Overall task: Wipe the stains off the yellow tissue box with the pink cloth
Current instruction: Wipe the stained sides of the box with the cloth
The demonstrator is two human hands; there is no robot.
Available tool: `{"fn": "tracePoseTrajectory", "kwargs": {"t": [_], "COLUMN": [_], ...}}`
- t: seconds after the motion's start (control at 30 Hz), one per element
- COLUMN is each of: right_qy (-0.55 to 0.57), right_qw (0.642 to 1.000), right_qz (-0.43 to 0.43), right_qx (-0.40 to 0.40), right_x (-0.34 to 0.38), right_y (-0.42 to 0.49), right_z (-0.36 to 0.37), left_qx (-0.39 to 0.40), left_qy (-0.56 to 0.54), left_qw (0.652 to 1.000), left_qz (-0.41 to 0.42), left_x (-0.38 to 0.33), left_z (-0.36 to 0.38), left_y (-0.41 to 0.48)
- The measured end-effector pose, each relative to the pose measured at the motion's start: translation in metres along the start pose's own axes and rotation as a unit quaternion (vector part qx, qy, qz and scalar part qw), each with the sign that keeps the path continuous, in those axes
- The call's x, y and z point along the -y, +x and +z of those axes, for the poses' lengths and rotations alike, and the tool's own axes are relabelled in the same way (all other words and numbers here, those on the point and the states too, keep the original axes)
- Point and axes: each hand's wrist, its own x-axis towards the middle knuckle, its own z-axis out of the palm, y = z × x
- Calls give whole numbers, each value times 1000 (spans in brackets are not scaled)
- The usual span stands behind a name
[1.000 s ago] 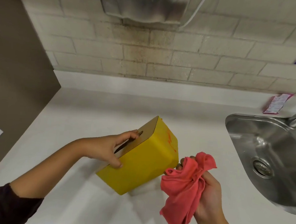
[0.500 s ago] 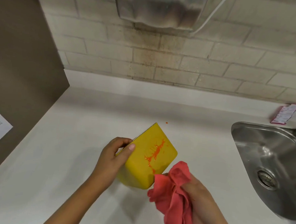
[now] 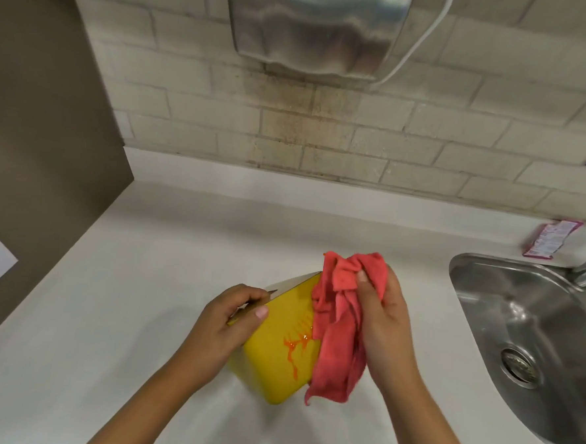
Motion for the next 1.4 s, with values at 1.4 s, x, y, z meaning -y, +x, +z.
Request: {"fn": "tracePoseTrajectory", "kwargs": {"t": [1.4], "right_qy": [-201], "right_qw": [939], "right_qz": [-240], "right_qx": [142], "right_x": [-22], "right_y": [-19], "right_z": [5], "left_qx": [15], "left_qy": [-41], "left_qw": [999], "left_qz": [-8], "left_x": [4], "left_z": [-7], "left_y": [13]}}
